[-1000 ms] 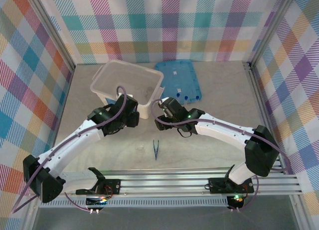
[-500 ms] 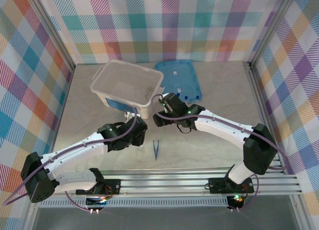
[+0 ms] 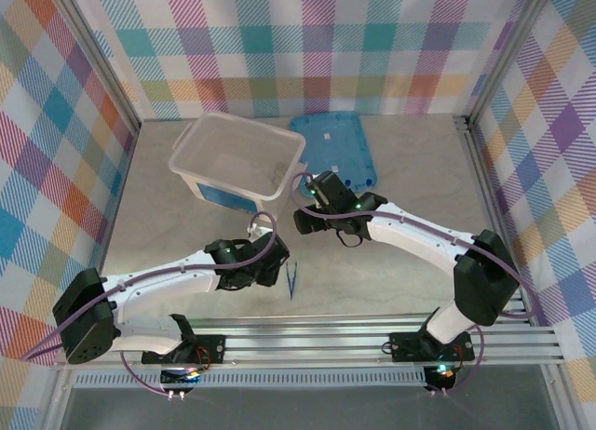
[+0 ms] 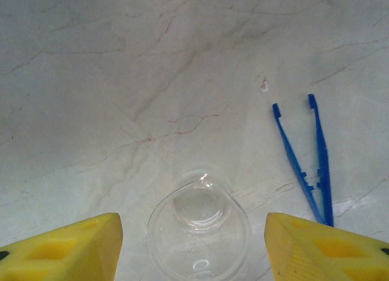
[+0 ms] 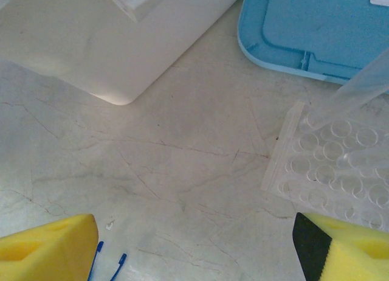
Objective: Organize the chemistry lab equipment
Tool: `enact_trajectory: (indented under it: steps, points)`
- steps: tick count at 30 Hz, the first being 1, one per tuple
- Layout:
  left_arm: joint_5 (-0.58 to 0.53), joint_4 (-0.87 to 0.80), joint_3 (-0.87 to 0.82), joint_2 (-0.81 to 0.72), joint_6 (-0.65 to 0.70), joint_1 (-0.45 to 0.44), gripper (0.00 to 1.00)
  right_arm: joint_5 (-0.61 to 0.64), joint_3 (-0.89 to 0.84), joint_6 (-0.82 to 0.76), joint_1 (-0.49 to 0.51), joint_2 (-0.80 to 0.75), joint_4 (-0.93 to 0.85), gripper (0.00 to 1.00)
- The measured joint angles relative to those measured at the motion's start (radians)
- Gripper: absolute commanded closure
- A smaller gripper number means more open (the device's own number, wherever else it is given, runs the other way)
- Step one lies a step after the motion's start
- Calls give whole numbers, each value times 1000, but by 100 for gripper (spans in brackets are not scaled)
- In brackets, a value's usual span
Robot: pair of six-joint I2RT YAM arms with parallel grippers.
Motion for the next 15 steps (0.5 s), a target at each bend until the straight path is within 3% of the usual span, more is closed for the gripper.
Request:
enact_trajectory:
  steps: [15]
  points:
    - [35, 32, -33, 32, -14, 0, 40, -15, -11, 8, 0, 0, 0, 15]
